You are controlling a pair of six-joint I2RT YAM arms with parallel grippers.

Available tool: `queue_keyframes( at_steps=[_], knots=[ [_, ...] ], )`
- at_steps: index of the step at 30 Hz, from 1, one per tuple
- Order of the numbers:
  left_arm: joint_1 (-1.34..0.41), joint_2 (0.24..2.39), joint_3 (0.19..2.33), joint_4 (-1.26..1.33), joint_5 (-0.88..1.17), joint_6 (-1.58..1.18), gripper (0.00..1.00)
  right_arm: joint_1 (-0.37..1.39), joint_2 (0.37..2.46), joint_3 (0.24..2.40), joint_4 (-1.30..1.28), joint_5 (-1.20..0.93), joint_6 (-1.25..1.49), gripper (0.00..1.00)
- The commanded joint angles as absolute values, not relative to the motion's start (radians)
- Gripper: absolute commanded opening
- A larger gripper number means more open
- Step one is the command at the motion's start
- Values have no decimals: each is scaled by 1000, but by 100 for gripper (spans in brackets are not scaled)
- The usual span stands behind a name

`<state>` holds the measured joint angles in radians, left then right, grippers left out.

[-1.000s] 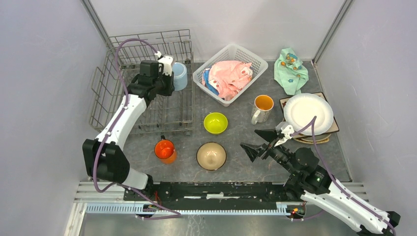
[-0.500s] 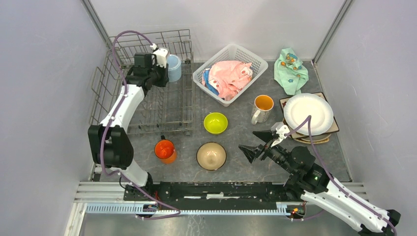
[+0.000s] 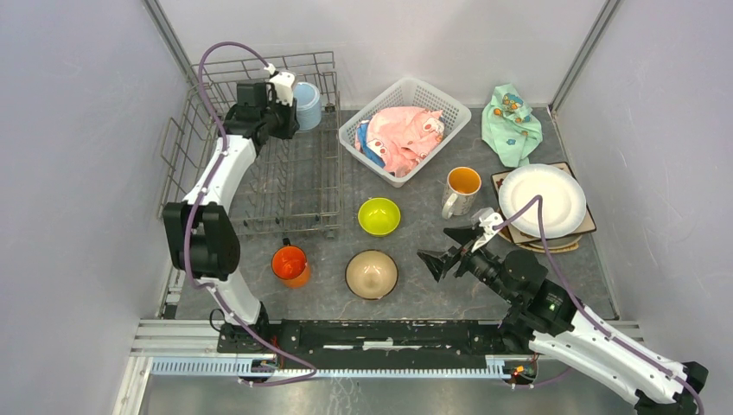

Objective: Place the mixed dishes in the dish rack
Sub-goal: Turn the cup upside down in the dish rack.

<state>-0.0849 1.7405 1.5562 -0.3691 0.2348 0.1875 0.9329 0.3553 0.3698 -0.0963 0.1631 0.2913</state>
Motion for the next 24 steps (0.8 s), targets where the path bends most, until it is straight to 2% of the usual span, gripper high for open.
queue_keyframes(
  at_steps=[1, 6, 18, 24],
  knots=[
    [-76, 1748, 1659, -229, 301, 174, 2, 931, 375, 426, -84, 174, 320, 98],
    [-75, 1796, 1674, -265, 268, 211, 2, 930, 387, 444, -95, 155, 344, 98],
    [-74, 1856, 1632, -257, 370, 186, 2, 931, 394, 444, -79, 170, 342, 98],
    [-74, 1879, 1603, -263, 357, 193, 2, 931, 405, 470, -103, 170, 328, 98]
  ],
)
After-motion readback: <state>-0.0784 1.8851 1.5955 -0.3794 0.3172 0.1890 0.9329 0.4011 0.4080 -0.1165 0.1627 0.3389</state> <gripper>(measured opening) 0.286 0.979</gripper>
